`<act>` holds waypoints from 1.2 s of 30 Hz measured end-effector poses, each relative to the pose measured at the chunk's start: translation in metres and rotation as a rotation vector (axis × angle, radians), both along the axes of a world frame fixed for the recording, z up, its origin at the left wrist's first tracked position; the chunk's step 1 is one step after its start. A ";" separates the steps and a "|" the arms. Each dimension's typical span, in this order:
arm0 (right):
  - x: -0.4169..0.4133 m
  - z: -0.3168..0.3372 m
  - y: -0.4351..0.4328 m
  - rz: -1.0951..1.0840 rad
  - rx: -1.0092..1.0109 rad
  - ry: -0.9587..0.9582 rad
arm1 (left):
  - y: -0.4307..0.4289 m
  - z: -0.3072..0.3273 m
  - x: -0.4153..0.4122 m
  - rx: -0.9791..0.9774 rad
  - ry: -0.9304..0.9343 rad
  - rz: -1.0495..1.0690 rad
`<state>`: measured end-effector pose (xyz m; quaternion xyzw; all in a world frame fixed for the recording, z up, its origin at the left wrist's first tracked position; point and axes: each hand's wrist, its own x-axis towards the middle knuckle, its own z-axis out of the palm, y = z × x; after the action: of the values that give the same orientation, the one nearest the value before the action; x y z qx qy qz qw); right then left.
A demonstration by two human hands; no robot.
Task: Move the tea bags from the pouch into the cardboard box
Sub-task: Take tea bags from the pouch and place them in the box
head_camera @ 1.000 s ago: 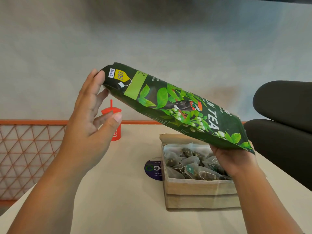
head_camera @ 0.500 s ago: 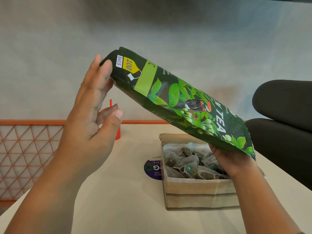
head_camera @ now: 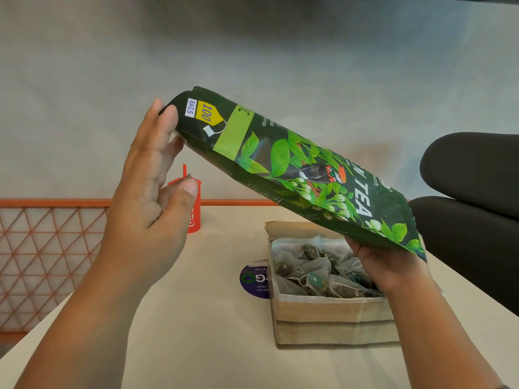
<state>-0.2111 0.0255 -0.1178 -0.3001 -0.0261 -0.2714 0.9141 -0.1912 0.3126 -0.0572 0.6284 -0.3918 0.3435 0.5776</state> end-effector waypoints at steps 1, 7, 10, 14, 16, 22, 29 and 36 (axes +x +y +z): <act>0.000 0.003 0.001 -0.022 -0.038 -0.044 | 0.000 -0.001 0.002 -0.042 0.027 -0.004; -0.011 0.025 0.022 -0.077 -0.369 0.043 | -0.001 -0.018 0.026 -0.238 0.415 -0.043; -0.010 0.033 0.040 -0.270 -0.698 0.164 | -0.008 -0.027 0.031 -0.196 0.614 -0.035; -0.005 0.026 0.074 -0.529 -1.056 0.294 | -0.026 -0.034 0.030 -0.047 0.832 -0.070; -0.007 0.021 0.092 -0.590 -1.201 0.316 | -0.032 -0.035 0.026 0.067 0.904 -0.075; -0.005 0.010 0.114 -0.579 -1.470 0.334 | -0.020 -0.026 0.020 0.161 1.045 0.002; -0.010 0.004 0.134 -0.376 -1.615 0.297 | 0.003 -0.018 0.016 0.482 0.902 0.062; -0.025 0.019 0.142 -0.276 -1.822 0.269 | 0.012 -0.030 0.038 0.700 0.724 0.477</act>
<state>-0.2365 0.1678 -0.0989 -0.9312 -0.0867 -0.2156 0.2810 -0.1530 0.3248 -0.0869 0.9319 -0.1059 0.0761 0.3383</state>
